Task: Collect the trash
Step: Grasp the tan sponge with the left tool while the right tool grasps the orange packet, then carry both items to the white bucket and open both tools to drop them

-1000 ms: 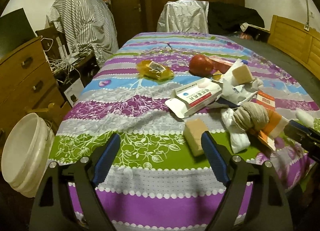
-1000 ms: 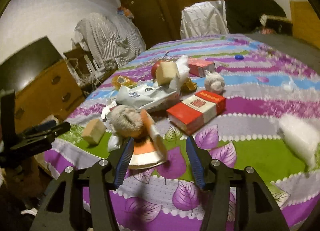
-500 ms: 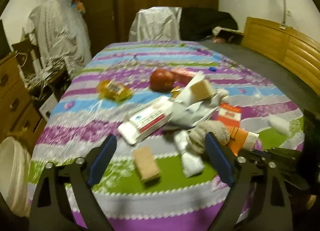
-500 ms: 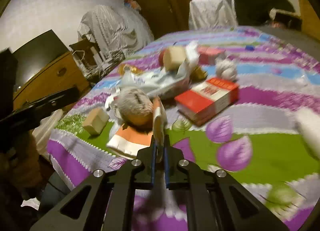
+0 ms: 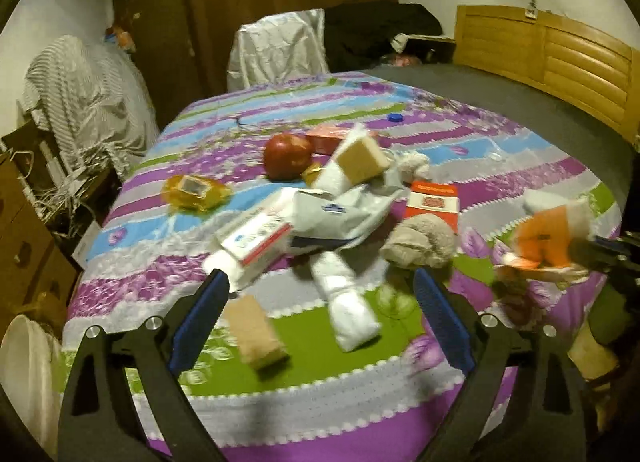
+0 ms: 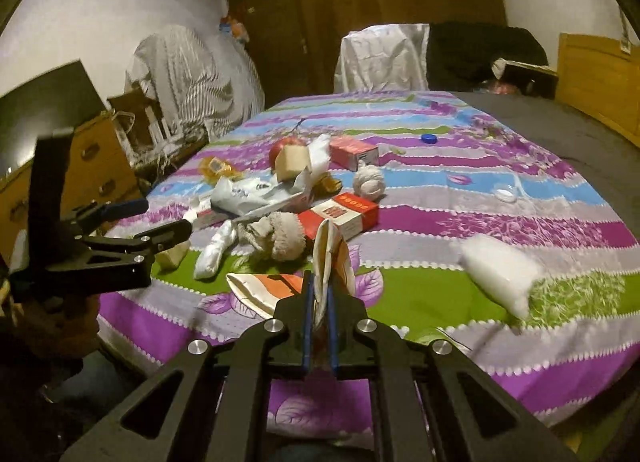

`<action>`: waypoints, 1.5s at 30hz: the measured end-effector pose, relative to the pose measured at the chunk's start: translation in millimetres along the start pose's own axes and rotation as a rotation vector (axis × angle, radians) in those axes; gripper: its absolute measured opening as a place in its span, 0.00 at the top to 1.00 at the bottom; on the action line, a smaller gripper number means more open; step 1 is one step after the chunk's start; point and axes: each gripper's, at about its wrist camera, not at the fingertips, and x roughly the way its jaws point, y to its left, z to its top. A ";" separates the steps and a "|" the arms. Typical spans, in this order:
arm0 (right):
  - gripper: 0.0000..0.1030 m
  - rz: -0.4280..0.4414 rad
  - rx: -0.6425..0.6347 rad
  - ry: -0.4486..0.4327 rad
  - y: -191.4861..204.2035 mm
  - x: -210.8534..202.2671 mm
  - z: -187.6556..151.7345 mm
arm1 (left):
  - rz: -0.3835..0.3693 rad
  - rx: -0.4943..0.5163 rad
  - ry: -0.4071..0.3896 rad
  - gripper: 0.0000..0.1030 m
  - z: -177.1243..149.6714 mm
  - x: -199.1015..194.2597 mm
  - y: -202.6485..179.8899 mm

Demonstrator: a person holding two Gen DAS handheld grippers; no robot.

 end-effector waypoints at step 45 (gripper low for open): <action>0.93 0.621 -0.382 0.032 401.4 73.8 172.8 | 0.663 -0.453 0.017 0.73 -25.4 -142.3 322.9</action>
